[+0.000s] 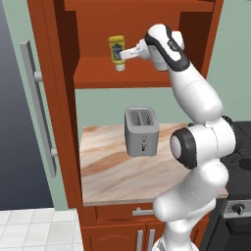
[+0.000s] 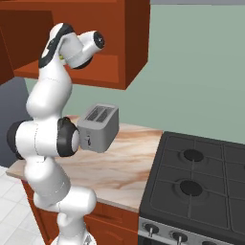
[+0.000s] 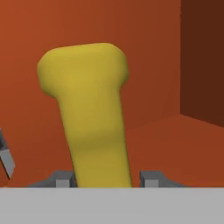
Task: Move the mustard and mayonnaise from the cabinet to the dining counter.
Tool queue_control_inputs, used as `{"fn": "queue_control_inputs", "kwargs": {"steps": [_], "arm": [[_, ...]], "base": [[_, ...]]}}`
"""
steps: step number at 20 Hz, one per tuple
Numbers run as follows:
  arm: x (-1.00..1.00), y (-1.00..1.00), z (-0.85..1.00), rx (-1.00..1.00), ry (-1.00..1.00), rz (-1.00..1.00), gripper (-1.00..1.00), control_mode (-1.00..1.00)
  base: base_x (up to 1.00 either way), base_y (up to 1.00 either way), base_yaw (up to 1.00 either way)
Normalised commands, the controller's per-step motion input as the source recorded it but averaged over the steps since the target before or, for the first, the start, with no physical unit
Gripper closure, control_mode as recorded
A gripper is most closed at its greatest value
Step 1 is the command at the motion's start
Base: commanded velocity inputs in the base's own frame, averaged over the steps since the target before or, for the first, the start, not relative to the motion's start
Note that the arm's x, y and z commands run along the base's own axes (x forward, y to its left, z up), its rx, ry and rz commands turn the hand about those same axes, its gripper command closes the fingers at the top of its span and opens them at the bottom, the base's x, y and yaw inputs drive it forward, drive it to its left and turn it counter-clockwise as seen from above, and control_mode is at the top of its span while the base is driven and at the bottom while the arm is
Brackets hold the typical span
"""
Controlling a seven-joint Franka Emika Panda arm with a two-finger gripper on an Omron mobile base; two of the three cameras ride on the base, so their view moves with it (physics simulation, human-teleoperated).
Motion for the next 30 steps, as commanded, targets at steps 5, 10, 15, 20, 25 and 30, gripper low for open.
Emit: {"fn": "queue_control_inputs", "kwargs": {"steps": [5,10,15,20,25,30], "arm": [[-0.61,0.02,-0.01,0.0,-0.17,-0.04,1.0,-1.0],[-0.65,0.01,0.04,0.0,-0.12,-0.11,1.0,-1.0],[-0.71,-0.02,0.21,0.07,0.0,-0.15,1.0,-1.0],[-0.74,-0.06,0.27,0.01,0.0,-0.08,1.0,-1.0],[-0.82,-0.08,0.17,-0.01,0.0,0.0,1.0,-1.0],[-0.87,-0.18,0.09,0.0,0.0,0.0,1.0,-1.0]], "base": [[0.0,0.0,0.0],[0.0,0.0,0.0],[0.0,0.0,0.0],[0.0,0.0,0.0],[0.0,0.0,0.0],[0.0,0.0,0.0]]}}
